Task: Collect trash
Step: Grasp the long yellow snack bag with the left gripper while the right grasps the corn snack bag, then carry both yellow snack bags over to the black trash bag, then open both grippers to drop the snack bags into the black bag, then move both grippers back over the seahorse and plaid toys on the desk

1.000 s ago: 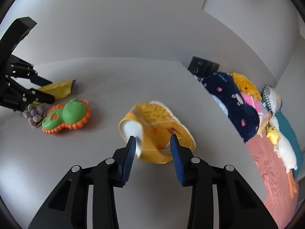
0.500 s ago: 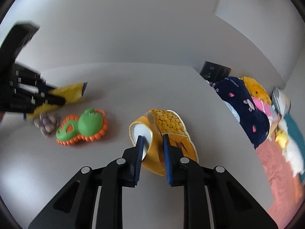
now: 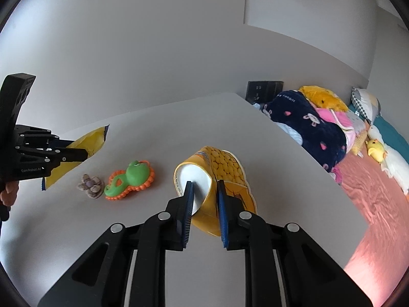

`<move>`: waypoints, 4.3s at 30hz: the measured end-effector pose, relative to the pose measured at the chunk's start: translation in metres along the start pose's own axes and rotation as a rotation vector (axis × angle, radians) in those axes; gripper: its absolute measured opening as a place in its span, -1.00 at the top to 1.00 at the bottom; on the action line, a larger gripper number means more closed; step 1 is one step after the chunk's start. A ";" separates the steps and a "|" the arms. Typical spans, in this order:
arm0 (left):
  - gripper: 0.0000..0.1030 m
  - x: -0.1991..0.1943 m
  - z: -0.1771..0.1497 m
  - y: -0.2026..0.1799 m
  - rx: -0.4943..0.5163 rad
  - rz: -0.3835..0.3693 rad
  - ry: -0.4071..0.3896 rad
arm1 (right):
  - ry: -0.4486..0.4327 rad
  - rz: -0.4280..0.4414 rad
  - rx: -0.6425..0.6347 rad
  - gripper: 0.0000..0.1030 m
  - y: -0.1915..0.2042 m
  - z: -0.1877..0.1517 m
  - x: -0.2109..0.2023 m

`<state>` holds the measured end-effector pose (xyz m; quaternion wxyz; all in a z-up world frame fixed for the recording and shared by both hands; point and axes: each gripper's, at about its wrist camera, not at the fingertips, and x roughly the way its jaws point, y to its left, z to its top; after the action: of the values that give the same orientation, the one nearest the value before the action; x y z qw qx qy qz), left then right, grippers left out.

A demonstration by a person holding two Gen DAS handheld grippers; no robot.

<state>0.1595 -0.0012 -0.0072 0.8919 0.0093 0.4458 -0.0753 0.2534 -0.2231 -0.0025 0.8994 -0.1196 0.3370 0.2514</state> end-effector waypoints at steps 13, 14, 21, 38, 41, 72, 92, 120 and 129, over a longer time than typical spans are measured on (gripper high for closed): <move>0.59 -0.038 -0.014 -0.052 0.038 -0.047 -0.046 | -0.063 -0.037 0.025 0.62 0.006 -0.027 -0.083; 0.59 -0.041 -0.015 -0.057 0.044 -0.051 -0.049 | -0.066 -0.040 0.024 0.62 0.006 -0.029 -0.088; 0.59 -0.058 -0.026 -0.084 0.067 -0.069 -0.076 | -0.094 -0.066 0.028 0.62 0.010 -0.047 -0.125; 0.59 -0.065 -0.045 -0.154 0.138 -0.156 -0.077 | -0.116 -0.138 0.093 0.62 -0.002 -0.097 -0.185; 0.59 -0.065 -0.046 -0.168 0.156 -0.171 -0.073 | -0.118 -0.151 0.118 0.62 -0.009 -0.105 -0.193; 0.00 -0.033 -0.069 -0.308 0.367 -0.359 0.047 | -0.083 -0.329 0.420 0.31 -0.105 -0.198 -0.260; -0.88 -0.035 -0.087 -0.322 0.472 -0.301 -0.028 | -0.127 -0.422 0.623 -0.61 -0.135 -0.221 -0.268; -0.88 -0.026 -0.070 -0.193 0.256 -0.132 -0.028 | -0.072 -0.249 0.551 -0.61 -0.073 -0.156 -0.168; -0.88 -0.027 -0.065 -0.140 0.156 -0.061 -0.040 | -0.064 -0.175 0.512 -0.61 -0.043 -0.127 -0.137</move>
<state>0.0715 -0.1310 -0.0177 0.8945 0.0636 0.4209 -0.1369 0.1183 -0.3594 -0.0034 0.9289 0.0912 0.3493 0.0828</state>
